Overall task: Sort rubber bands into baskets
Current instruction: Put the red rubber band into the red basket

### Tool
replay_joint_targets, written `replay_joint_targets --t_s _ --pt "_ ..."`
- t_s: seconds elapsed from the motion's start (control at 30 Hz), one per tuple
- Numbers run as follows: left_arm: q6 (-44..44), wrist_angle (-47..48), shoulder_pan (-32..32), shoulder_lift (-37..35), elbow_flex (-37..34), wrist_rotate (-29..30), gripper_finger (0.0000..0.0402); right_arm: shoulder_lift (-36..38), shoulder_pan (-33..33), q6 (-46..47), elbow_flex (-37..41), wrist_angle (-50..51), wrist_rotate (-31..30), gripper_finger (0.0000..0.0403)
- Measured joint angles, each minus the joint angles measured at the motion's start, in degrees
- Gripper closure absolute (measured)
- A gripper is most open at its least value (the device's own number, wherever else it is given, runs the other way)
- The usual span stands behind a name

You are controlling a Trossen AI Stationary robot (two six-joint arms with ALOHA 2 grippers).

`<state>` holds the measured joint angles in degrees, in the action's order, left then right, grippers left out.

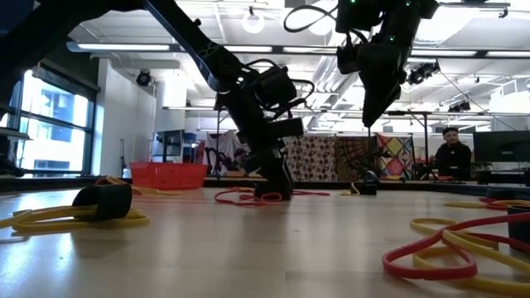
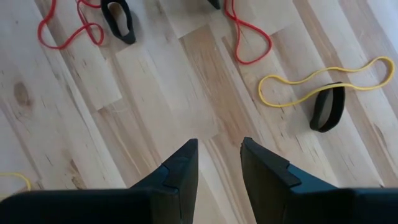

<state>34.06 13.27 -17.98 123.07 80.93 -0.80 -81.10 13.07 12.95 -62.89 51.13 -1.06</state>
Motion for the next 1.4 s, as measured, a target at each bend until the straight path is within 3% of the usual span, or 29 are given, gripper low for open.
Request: replay_joint_targets --t_s 0.2,0.5,1.07,1.3,1.4 --pt "-0.1 0.0 0.0 0.0 0.0 -0.3 0.0306 0.0 0.0 0.1 0.0 0.0 0.0 0.0293" --pt "-2.9 -0.2 0.0 0.0 0.0 -0.3 0.0397 0.0 0.0 0.1 0.0 0.0 0.0 0.0293" --pt "-4.0 1.5 -0.7 -7.1 -0.1 -0.1 0.0401 0.0 0.0 -0.3 0.0 0.1 0.0 0.0293" --pt "-5.5 3.3 -2.4 -7.4 -0.1 -6.5 0.0399 0.0 0.0 -0.5 0.0 -0.5 0.0 0.0293" --pt "-4.6 3.4 -2.0 -6.2 -0.1 -6.6 0.0383 0.0 0.0 0.0 0.0 -0.8 0.0 0.0293"
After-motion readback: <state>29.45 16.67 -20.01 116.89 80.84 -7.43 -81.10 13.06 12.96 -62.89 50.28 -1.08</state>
